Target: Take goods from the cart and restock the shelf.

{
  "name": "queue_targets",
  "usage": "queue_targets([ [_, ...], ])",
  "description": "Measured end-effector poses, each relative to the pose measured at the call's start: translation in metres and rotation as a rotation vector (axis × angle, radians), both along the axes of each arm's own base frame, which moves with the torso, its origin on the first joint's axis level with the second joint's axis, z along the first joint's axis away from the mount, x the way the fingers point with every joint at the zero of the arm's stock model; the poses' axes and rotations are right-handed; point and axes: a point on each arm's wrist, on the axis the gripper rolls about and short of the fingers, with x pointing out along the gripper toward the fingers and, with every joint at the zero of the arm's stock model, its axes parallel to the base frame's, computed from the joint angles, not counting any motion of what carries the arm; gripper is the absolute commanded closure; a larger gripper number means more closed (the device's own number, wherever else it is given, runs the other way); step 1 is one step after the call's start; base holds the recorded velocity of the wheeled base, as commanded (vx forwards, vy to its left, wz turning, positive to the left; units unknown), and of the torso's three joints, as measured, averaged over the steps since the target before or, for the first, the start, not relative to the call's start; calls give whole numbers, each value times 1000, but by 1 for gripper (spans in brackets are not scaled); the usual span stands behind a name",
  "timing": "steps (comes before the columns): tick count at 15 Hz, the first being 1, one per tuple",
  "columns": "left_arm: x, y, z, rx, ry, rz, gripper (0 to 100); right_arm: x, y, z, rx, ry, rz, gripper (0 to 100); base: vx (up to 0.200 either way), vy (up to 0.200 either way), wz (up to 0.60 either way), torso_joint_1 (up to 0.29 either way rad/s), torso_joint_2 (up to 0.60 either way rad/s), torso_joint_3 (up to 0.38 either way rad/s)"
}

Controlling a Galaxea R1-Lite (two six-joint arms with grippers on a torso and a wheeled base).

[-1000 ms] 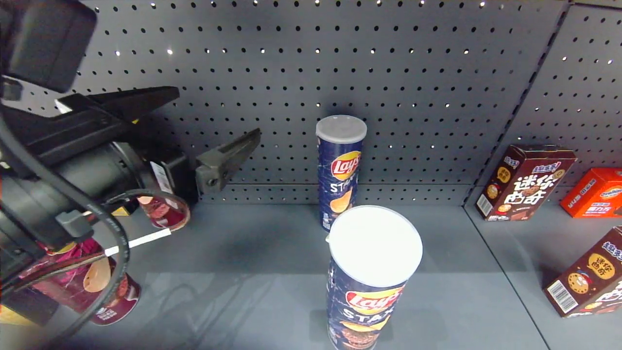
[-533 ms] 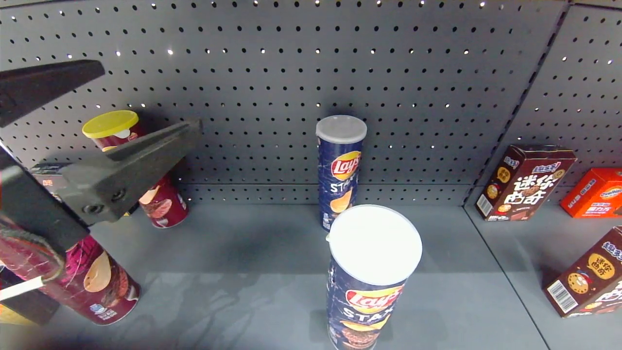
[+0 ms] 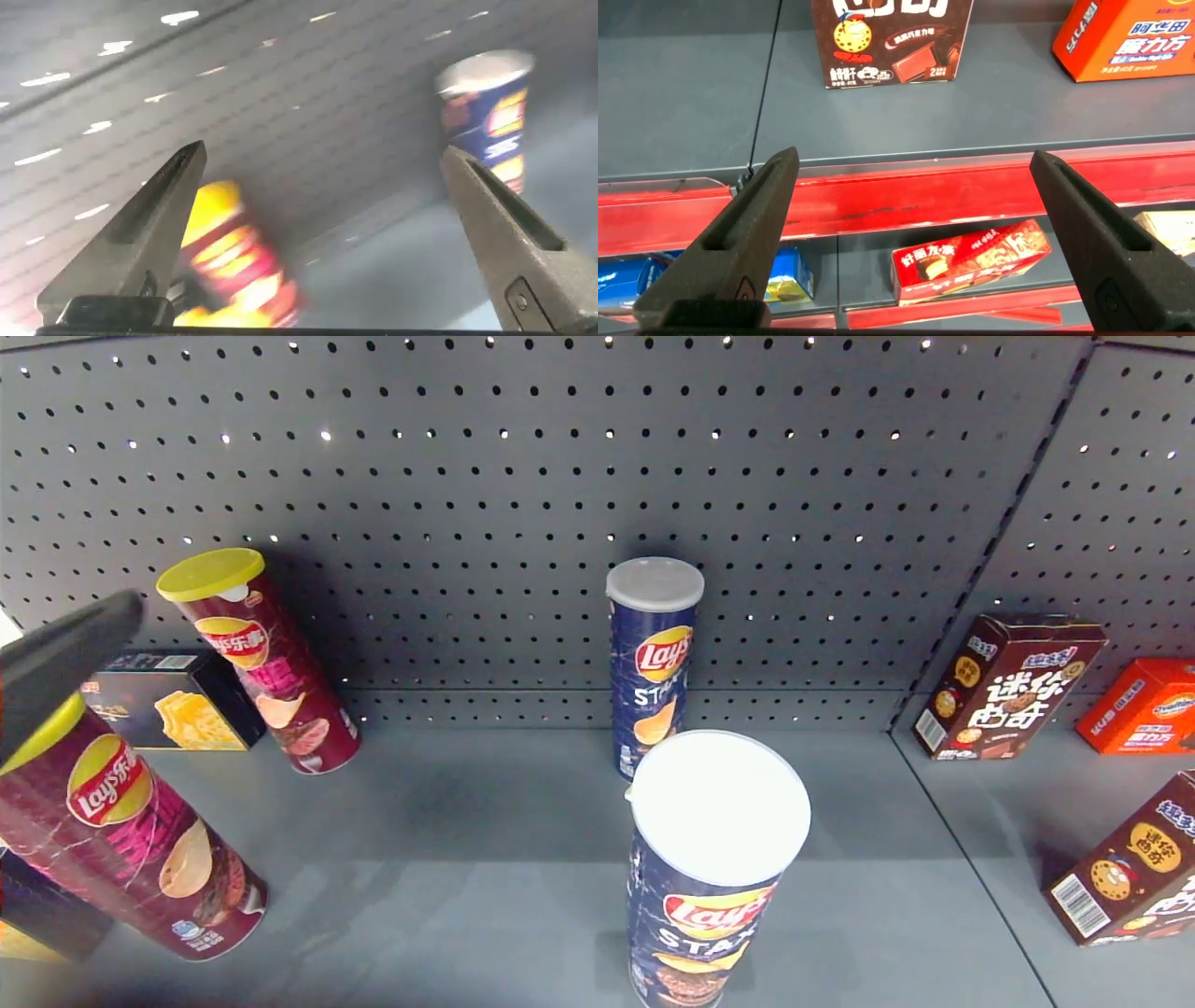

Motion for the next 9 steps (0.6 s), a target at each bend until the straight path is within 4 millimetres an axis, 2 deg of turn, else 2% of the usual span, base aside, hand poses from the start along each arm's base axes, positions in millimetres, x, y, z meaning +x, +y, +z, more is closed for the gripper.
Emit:
queue_targets([
  [2,-34,23,-21,-22,-9,83,0,0,0,0,0,0,0,0,0,0,0,0,0,0],
  [5,-89,38,-80,-83,-40,156,0,0,0,0,-1,0,0,0,0,0,0,0,0,0],
  [6,-96,39,-107,-87,-13,169,0,0,0,0,0,0,0,0,0,0,0,0,0,0],
  [7,-93,38,-146,-65,111,181,0,0,0,0,0,0,0,0,0,0,0,0,0,0],
  [9,-89,36,-197,-40,317,193,0,0,0,0,0,0,0,0,0,0,0,0,0,0],
])
